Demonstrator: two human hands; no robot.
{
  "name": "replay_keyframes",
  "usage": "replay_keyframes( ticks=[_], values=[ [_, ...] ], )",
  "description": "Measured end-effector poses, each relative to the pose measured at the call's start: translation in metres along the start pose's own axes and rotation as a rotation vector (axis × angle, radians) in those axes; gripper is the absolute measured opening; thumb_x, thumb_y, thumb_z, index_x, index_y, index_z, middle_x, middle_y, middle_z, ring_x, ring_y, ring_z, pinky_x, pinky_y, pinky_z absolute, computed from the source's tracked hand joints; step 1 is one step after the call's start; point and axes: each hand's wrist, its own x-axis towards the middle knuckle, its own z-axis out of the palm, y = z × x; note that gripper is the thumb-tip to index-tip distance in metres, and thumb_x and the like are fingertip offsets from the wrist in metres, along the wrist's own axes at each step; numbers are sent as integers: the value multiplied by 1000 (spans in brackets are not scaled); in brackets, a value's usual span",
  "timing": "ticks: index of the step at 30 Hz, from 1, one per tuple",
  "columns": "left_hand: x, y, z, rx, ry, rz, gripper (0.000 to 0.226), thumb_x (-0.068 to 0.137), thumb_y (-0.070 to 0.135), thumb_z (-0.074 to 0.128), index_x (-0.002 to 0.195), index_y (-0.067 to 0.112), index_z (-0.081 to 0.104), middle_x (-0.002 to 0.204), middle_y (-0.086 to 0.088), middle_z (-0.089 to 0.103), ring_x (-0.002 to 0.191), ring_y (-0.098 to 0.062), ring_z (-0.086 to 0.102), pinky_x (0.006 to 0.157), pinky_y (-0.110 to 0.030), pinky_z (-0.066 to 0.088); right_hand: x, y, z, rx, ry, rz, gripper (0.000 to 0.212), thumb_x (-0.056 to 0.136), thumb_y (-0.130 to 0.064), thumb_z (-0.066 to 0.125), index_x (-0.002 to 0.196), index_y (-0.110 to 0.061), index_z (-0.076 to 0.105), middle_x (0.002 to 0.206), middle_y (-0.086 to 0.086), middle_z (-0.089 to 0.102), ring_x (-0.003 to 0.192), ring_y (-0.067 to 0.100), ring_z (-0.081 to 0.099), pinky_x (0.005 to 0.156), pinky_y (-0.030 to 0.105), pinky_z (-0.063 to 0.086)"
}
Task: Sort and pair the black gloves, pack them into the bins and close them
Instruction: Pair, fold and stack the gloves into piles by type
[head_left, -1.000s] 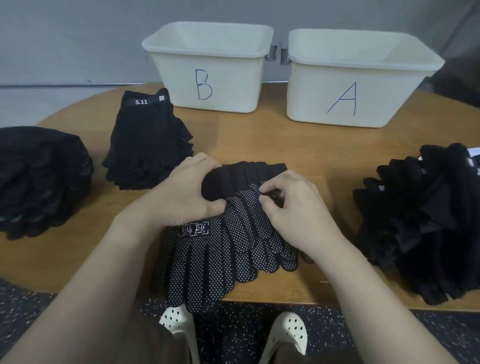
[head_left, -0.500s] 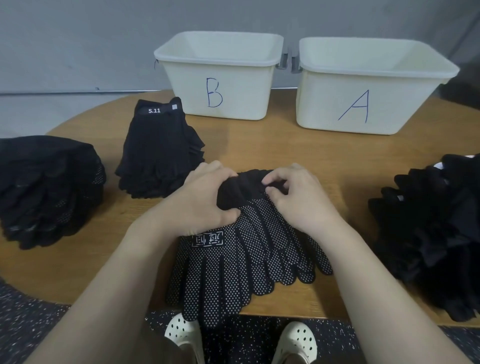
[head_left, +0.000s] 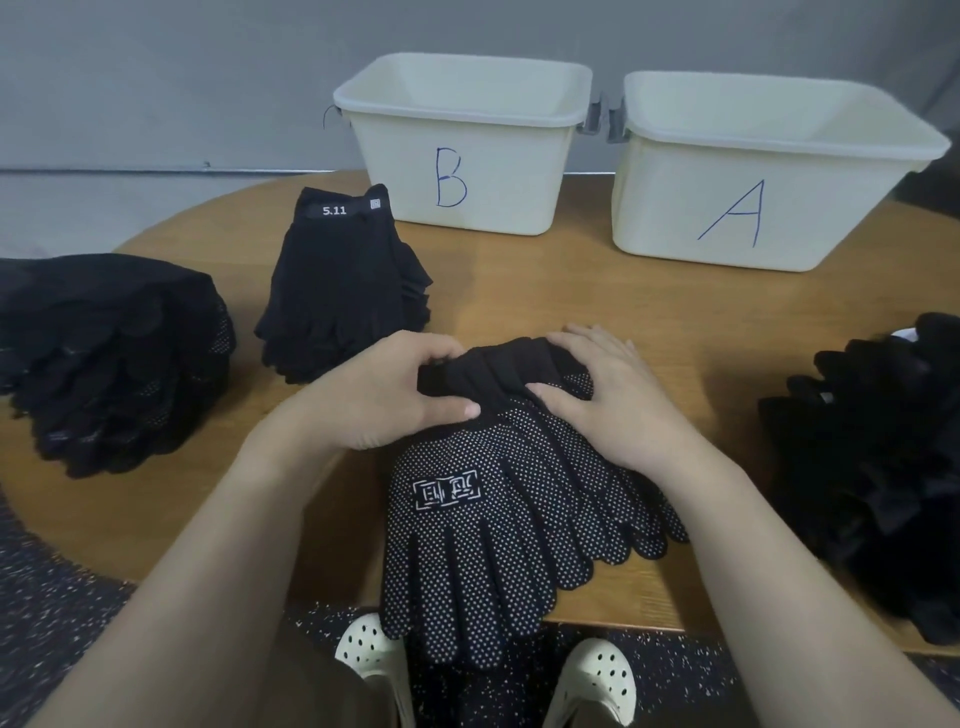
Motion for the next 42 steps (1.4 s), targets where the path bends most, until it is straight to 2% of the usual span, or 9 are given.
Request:
replay_keyframes(
  ticks=[5,12,17,20,22,24,29,35,42],
  values=[
    [-16,-7,-11,-2,8,-57,3,93,26,76,93,29,77,93,12,78,88,-6,74,78,-27,59,-1,5,-4,33,-1,1,74,92,-62,56,157,-32,36,168,-6,25,158,13,9,127,36,-3],
    [-52,-30,-40,33,-17,-162,8,92,27,75,98,28,80,97,12,79,91,-7,75,90,-40,58,3,18,-17,11,1,31,74,94,-59,56,158,-28,36,168,-4,28,158,16,11,128,40,0],
    [-71,-41,-49,69,104,-210,8,88,32,79,94,28,79,94,13,79,90,-5,73,91,-44,59,9,18,-22,-97,38,13,69,97,-55,56,156,-22,42,165,0,35,155,22,22,127,44,2],
    [-80,-42,-41,130,279,-251,21,83,37,82,101,27,76,95,17,75,95,0,68,97,-34,56,7,12,-20,-133,138,25,56,98,-47,63,145,-17,55,153,3,49,143,27,43,124,49,26],
    [-86,-42,-31,240,434,-247,37,83,37,83,116,22,72,100,19,65,91,5,58,86,-17,48,6,6,-17,-105,170,79,50,97,-46,65,138,-18,62,146,1,54,134,29,51,114,52,40],
    [-95,-42,-22,347,552,-239,46,84,39,82,123,18,68,104,12,56,85,3,49,75,-11,38,4,0,-13,-63,205,134,49,95,-49,67,133,-19,66,141,1,57,128,28,54,109,52,44],
    [-120,-47,-13,389,602,-451,46,80,59,79,95,19,59,89,7,58,81,-14,58,66,-33,47,8,-12,-10,-27,291,189,42,90,-47,75,119,-16,72,127,7,64,122,30,57,108,54,42],
    [-119,-51,-10,252,562,-530,38,80,57,81,70,25,65,77,4,67,72,-11,61,57,-27,45,17,-13,-9,41,281,237,29,89,-38,78,112,-20,75,130,10,64,126,32,55,110,55,42],
    [-108,-56,-16,139,591,-470,34,82,45,84,65,21,67,74,5,69,74,-9,62,57,-24,40,22,-17,-15,53,343,213,4,93,-26,73,92,-23,75,114,6,69,117,31,60,100,48,49]
  ],
)
